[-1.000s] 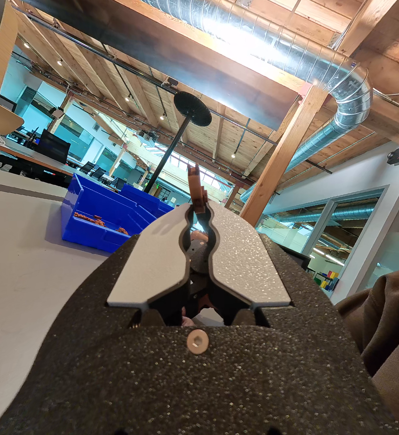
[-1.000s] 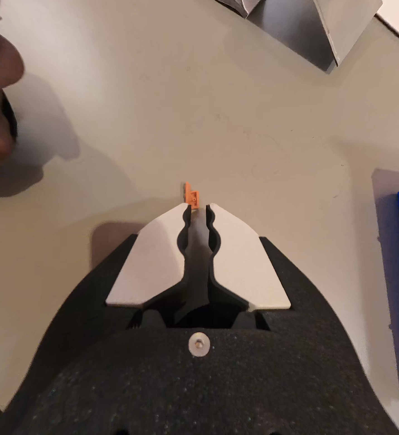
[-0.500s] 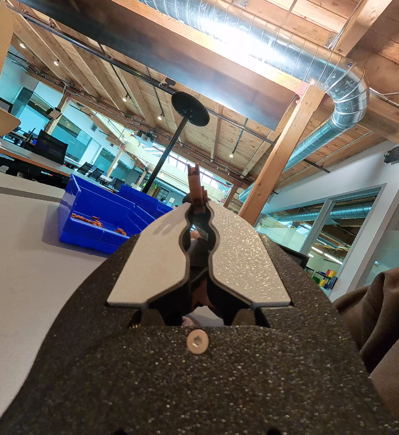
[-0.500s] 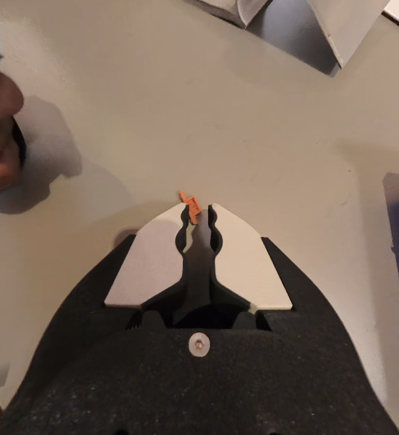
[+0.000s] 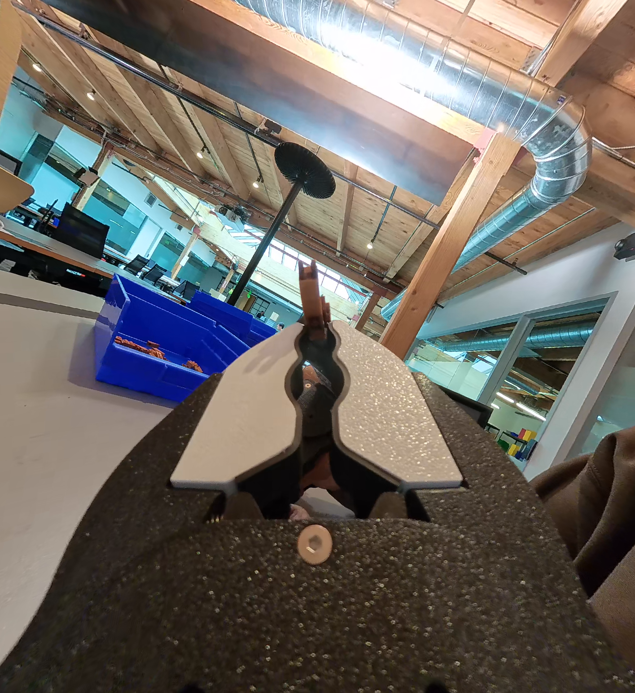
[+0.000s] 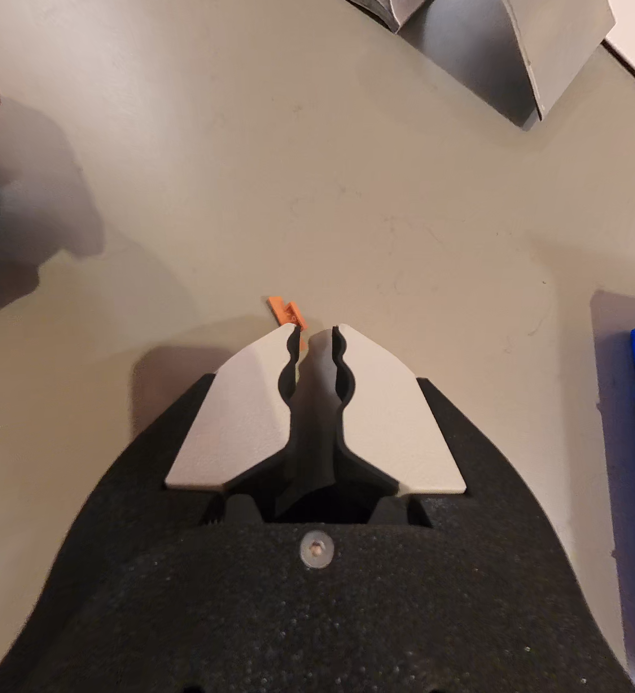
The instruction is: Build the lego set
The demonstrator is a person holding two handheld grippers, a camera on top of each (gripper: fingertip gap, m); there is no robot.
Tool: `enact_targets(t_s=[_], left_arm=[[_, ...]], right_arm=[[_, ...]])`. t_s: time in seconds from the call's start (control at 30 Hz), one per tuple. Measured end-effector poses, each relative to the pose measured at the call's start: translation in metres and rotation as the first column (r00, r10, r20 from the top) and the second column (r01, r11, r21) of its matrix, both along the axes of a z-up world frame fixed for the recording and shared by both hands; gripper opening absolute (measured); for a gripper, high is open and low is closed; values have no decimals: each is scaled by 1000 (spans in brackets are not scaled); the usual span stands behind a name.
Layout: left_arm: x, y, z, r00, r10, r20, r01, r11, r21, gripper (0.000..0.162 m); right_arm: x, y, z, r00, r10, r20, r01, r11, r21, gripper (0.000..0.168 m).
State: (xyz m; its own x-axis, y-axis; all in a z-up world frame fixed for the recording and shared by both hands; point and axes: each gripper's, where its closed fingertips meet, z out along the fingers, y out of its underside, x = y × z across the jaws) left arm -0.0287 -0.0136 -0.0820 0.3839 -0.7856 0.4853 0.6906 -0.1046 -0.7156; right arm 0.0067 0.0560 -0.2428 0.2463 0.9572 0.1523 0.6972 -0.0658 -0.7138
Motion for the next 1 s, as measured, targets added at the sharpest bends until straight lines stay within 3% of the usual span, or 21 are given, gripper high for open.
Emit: enact_targets(t_s=[0.6,0.7,0.87,1.0], left_arm=[[3,-1,-1,1000,-11,-12,11,1000,2,10],[3,-2,0,1000,-17,-3,17,1000,8,10],[5,-3,0,1000,-23,-9,23,1000,11,10],[9,-3,-1,999,-19,-38,19,1000,15,9]], right_arm=[[-5,-9,5,994,105,20,-107,982,156,3],[-5,-4,33,994,95,-58,-80,972,221,3],[-8,-16,118,959,134,-249,-67,963,260,3],[-19,-30,165,946,190,-262,-109,949,294,3]])
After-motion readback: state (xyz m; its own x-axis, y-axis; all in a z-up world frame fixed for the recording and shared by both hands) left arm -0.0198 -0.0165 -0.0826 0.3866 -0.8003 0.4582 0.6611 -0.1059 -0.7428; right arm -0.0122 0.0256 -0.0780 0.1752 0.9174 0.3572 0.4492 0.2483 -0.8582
